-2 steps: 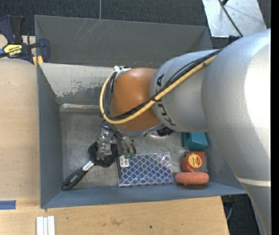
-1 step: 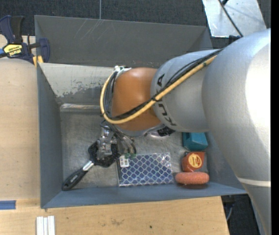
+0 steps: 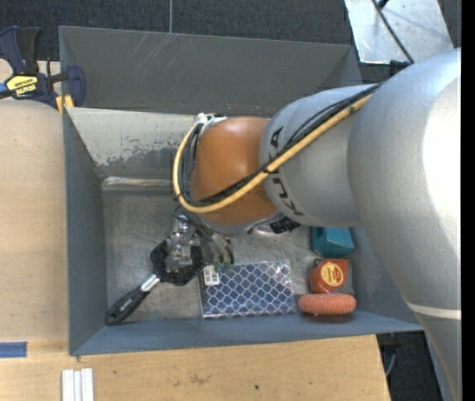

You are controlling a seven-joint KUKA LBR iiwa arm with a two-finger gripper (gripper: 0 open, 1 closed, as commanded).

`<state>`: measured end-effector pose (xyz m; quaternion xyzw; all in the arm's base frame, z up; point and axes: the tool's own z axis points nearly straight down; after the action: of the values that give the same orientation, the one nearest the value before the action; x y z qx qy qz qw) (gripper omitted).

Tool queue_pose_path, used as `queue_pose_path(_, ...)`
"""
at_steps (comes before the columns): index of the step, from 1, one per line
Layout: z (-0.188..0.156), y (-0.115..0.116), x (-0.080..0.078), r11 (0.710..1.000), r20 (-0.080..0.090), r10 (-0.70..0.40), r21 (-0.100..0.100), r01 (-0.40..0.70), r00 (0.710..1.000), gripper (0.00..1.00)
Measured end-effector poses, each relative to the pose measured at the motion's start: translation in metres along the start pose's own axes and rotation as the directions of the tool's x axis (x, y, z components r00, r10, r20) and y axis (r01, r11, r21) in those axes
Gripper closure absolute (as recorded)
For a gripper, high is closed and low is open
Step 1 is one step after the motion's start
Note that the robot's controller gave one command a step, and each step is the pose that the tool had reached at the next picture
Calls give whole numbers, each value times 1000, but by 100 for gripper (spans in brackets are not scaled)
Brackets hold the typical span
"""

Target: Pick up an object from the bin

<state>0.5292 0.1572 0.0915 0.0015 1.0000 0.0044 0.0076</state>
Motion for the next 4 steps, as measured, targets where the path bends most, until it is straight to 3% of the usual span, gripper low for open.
queue_pose_path(1, -199, -20, -6, 992, -15, -124, 7, 124, 992, 100)
queue_pose_path(2, -238, -22, -9, 990, -6, -142, 6, 142, 990, 100)
queue_pose_path(3, -155, -15, -2, 841, -15, -541, -1, 541, 841, 100)
queue_pose_path(4, -155, -16, -2, 842, -15, -540, -1, 540, 842, 0)
